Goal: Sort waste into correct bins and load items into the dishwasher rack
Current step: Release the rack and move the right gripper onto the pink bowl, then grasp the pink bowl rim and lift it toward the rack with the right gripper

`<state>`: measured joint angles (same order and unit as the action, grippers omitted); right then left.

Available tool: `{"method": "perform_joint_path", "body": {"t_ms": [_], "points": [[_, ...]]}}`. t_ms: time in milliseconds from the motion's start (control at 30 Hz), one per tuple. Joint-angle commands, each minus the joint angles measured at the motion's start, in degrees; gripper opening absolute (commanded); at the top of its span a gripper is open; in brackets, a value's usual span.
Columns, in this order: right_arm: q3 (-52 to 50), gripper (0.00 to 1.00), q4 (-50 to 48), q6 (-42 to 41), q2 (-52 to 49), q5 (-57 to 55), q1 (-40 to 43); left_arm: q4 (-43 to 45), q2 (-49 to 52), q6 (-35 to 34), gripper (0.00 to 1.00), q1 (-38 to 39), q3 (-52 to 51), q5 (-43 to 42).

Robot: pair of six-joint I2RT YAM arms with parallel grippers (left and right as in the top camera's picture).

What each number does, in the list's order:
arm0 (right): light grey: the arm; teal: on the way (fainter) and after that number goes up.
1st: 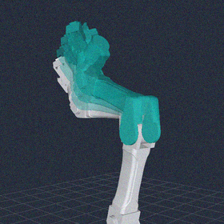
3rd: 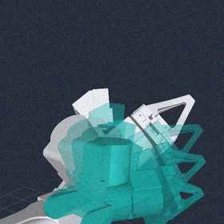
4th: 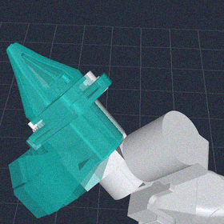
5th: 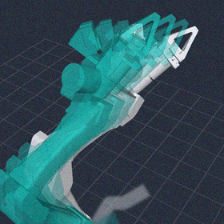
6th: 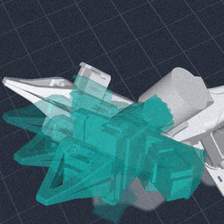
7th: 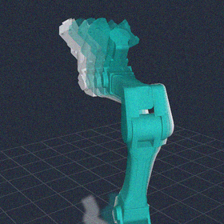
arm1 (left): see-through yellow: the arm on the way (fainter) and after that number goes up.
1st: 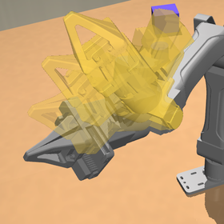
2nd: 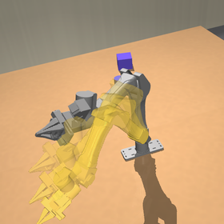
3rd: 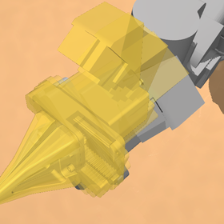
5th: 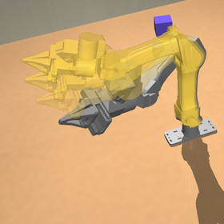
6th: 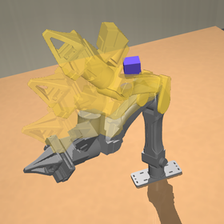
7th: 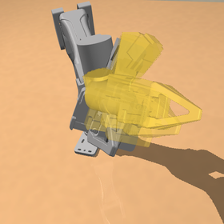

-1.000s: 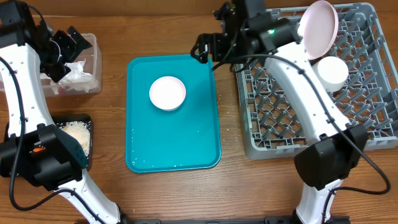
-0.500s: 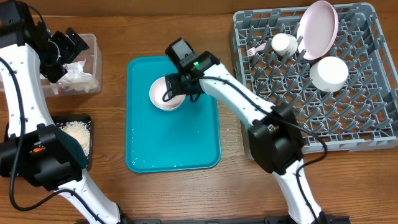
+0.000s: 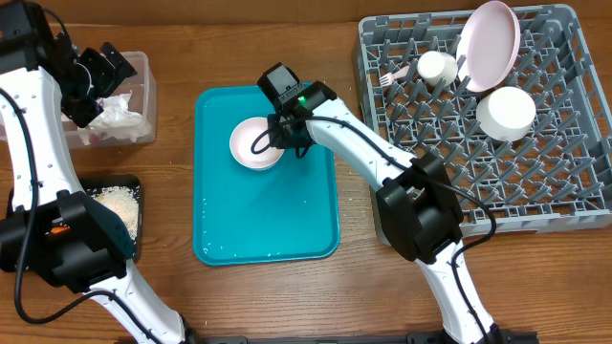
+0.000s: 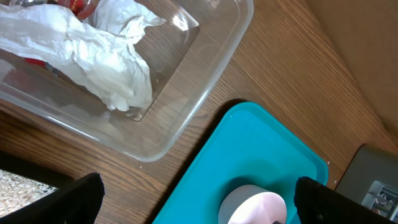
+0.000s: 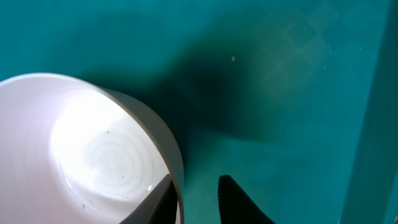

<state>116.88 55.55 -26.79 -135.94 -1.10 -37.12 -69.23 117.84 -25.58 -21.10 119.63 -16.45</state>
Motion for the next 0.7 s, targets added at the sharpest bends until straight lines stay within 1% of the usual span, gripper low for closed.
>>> {"method": "perform_joint_path", "body": {"t_ms": [0, 100, 267, 467, 600, 667], "points": [[-0.26, 0.24, 0.15, -0.04, -0.61, -0.74, 0.11, 0.07, -1.60, -0.59, 1.00, 0.11, 0.96, 0.57], [-0.26, 0.23, 0.48, -0.04, -0.61, -0.74, 0.11, 0.07, -1.60, -0.59, 1.00, 0.11, 0.96, 0.57], [-0.24, 0.04, 0.52, -0.04, -0.61, -0.74, 0.11, 0.07, -1.60, -0.59, 1.00, 0.13, 0.96, 0.57], [2.62, 0.04, 4.11, -0.04, -0.09, 0.35, 0.74, 0.07, -1.60, -0.59, 1.00, 0.13, 0.96, 0.57], [8.22, 0.04, 10.54, 0.20, 2.45, 0.22, 2.23, 0.07, -1.60, -0.59, 1.00, 0.13, 0.96, 0.57], [11.39, 0.04, 14.23, 0.20, 4.39, -1.57, 3.48, 0.07, -1.60, -0.59, 1.00, 0.13, 0.96, 0.57]]}}
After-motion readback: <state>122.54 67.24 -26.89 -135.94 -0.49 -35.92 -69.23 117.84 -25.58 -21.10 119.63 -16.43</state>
